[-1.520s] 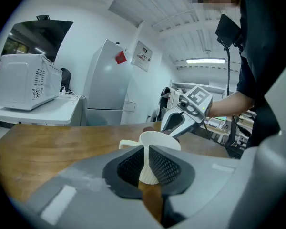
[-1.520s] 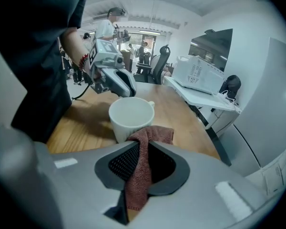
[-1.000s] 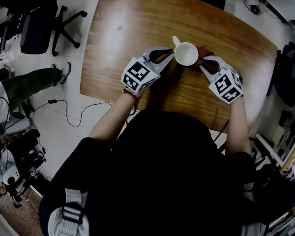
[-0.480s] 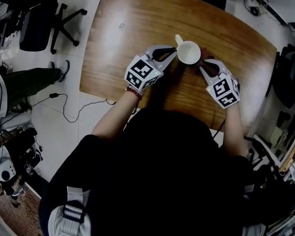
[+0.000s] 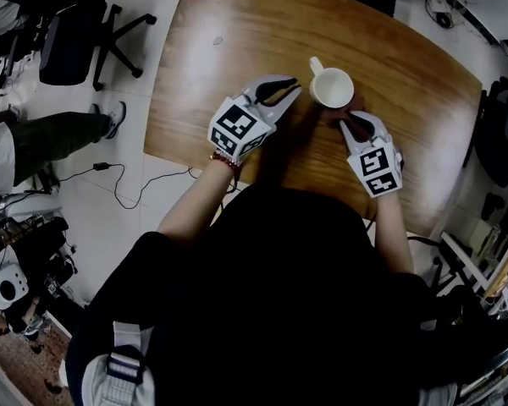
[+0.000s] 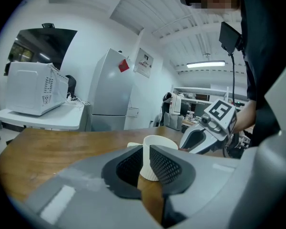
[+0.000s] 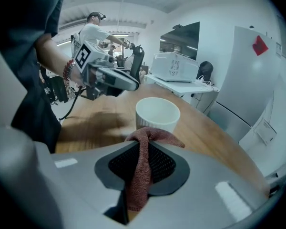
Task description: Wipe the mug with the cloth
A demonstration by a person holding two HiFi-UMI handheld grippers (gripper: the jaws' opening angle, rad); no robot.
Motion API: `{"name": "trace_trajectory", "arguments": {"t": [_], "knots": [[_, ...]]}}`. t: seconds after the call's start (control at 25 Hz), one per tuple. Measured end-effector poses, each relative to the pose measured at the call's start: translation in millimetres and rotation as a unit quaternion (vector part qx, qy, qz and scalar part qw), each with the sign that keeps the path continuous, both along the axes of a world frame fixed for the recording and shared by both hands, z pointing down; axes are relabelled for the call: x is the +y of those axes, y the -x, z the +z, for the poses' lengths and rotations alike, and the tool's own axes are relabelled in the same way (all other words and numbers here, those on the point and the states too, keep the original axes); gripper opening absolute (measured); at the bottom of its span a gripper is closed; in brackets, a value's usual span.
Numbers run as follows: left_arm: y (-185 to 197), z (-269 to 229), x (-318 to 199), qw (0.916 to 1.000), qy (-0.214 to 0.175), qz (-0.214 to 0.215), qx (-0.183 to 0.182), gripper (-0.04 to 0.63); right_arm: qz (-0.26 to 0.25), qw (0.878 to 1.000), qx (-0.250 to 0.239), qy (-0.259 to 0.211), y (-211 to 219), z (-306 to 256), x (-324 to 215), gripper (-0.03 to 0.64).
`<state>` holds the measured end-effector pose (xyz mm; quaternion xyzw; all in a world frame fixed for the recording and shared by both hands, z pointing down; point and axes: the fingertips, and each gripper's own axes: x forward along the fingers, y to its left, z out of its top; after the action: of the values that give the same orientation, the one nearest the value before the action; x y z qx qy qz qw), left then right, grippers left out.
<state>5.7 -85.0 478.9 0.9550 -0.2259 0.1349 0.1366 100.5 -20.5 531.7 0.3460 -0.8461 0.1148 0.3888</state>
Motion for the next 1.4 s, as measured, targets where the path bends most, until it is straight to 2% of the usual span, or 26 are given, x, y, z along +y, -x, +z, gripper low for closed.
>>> {"name": "trace_trajectory", "arguments": {"t": [0.2,0.4,0.68,0.88,1.4], "knots": [[21,-10,9,0.9999,-0.008,-0.010,-0.008,0.034,0.027,0.999,0.021,0.011,0,28,-3,0.057],[35,-19,14,0.9997,-0.019,-0.015,0.003,0.034,0.067,0.997,0.035,0.009,1,30,-7,0.057],[50,-17,17,0.9996,-0.015,-0.023,0.006,0.034,0.124,0.992,-0.010,-0.013,10,-7,2,0.058],[59,-22,19,0.9994,-0.020,-0.026,0.008,0.034,0.140,0.989,-0.048,-0.001,27,-25,6,0.058],[81,-17,41,0.9992,-0.013,-0.039,0.004,0.034,0.155,0.987,-0.024,0.031,39,22,-1,0.058]]}}
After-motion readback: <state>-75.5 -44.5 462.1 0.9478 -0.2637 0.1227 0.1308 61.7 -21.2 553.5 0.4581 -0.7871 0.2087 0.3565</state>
